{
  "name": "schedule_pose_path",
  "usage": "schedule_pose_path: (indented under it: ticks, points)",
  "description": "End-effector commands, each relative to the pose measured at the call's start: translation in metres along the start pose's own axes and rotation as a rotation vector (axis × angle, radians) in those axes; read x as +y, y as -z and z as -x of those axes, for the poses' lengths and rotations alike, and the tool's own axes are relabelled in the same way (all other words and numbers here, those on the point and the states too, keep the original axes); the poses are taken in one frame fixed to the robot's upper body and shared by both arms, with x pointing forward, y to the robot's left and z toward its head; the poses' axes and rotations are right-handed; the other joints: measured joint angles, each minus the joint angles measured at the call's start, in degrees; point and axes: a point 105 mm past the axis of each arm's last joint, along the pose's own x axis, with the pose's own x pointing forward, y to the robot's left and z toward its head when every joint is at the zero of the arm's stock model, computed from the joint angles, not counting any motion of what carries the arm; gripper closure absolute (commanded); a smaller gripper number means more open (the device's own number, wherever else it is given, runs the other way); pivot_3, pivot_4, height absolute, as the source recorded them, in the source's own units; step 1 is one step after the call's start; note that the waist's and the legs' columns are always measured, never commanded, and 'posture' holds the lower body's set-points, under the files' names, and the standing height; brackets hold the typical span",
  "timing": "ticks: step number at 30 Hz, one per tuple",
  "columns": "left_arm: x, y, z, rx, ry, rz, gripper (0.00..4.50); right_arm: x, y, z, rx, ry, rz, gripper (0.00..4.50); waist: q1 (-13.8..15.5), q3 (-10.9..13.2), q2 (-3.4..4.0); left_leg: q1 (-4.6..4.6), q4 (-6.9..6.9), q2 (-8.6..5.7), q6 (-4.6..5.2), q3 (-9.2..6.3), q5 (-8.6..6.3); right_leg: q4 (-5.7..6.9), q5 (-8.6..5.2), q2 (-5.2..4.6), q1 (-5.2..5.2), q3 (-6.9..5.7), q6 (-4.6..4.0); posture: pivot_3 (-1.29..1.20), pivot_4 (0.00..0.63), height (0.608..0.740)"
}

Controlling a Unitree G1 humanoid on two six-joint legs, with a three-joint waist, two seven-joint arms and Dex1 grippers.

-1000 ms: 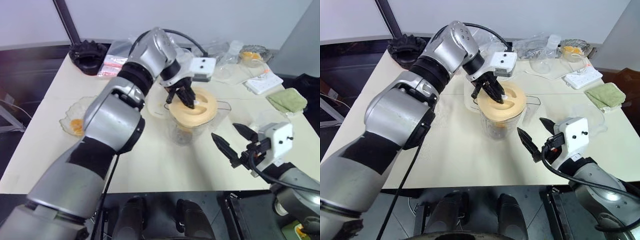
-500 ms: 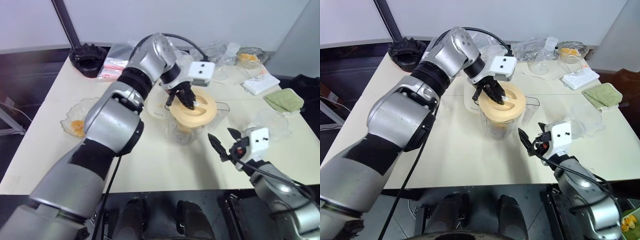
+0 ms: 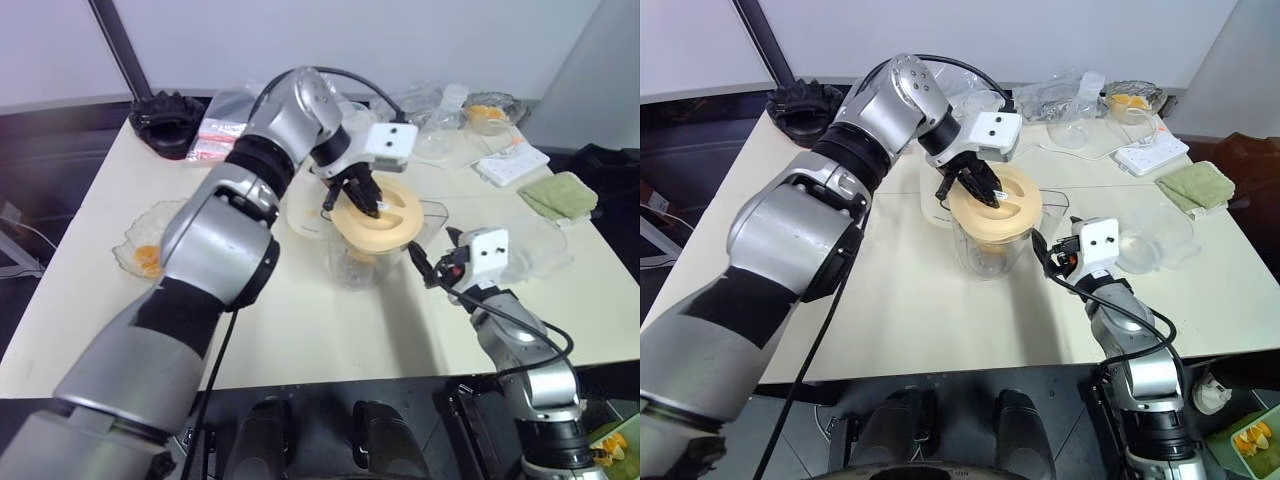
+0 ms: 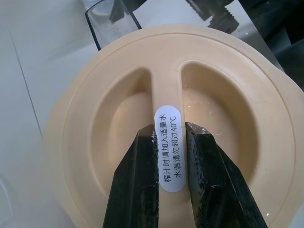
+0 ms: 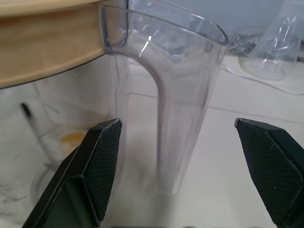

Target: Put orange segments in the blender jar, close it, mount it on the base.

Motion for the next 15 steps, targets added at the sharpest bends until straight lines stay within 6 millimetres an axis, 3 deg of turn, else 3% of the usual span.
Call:
schedule_pose_path:
  ticks: [1, 4, 5, 15]
  points:
    - [-0.008, 0.021, -0.014, 0.08, 0.046, 0.012, 4.26, 0.009, -0.006, -0.006, -0.028, -0.039, 0.012, 1.8, 0.01, 0.0, 0.01, 0.0, 0.0, 0.0, 0.0, -0.01, 0.0, 0.0, 0.0, 0.0, 0.0, 0.0, 0.0, 0.0, 0.15, 0.74]
    - [-0.01, 0.023, -0.014, 0.077, 0.054, 0.018, 4.26, 0.013, -0.005, -0.008, -0.027, -0.05, 0.009, 3.44, 0.0, -0.02, -0.02, 0.0, 0.0, 0.0, 0.0, -0.02, 0.0, 0.01, 0.0, 0.0, 0.0, 0.0, 0.0, 0.0, 0.15, 0.74]
    - [-0.01, 0.024, -0.014, 0.079, 0.055, 0.018, 4.26, 0.015, -0.005, -0.009, -0.023, -0.056, 0.011, 3.71, -0.02, -0.03, 0.01, 0.0, 0.0, 0.0, 0.0, -0.02, 0.0, 0.0, 0.0, 0.0, 0.0, 0.0, 0.0, 0.0, 0.15, 0.74]
    - [-0.003, 0.029, -0.024, 0.031, -0.047, 0.126, 4.26, 0.018, 0.0, -0.011, 0.006, -0.071, 0.028, 3.7, 0.01, -0.72, 0.09, 0.08, -0.01, 0.01, 0.0, -0.09, 0.0, 0.01, 0.0, -0.01, 0.06, 0.0, 0.0, 0.0, 0.15, 0.74]
